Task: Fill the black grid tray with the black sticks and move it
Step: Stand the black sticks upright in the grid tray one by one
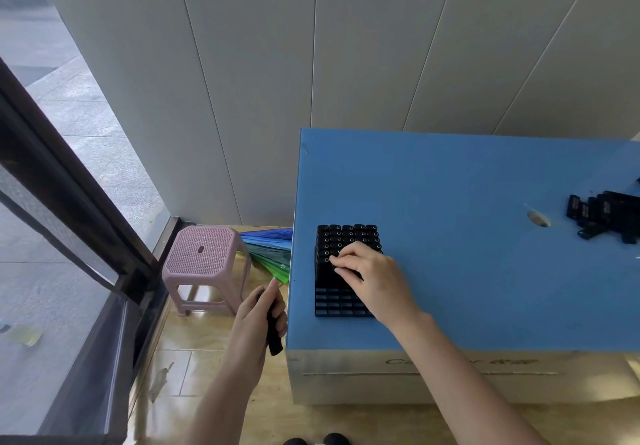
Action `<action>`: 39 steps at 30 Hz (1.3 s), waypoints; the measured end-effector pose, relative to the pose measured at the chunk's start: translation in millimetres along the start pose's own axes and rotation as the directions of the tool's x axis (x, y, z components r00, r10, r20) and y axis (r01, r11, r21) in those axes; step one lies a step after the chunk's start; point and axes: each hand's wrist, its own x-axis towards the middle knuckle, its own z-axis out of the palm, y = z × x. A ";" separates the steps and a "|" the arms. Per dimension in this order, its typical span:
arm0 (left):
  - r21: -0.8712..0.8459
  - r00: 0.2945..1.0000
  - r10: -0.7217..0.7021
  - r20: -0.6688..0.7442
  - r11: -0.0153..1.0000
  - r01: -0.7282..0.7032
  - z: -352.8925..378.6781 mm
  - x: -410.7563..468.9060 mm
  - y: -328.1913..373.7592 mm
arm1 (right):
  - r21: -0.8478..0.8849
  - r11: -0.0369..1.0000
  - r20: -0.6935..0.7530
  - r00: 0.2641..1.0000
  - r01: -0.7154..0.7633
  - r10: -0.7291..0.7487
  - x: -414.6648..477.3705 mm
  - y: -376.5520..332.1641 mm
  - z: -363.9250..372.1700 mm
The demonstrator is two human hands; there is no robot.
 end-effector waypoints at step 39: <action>0.899 0.763 0.511 0.396 -0.048 -0.435 -3.3 4.0 -11.3 | 0.074 0.983 -0.096 0.980 -0.166 0.173 -21.0 9.1 -7.6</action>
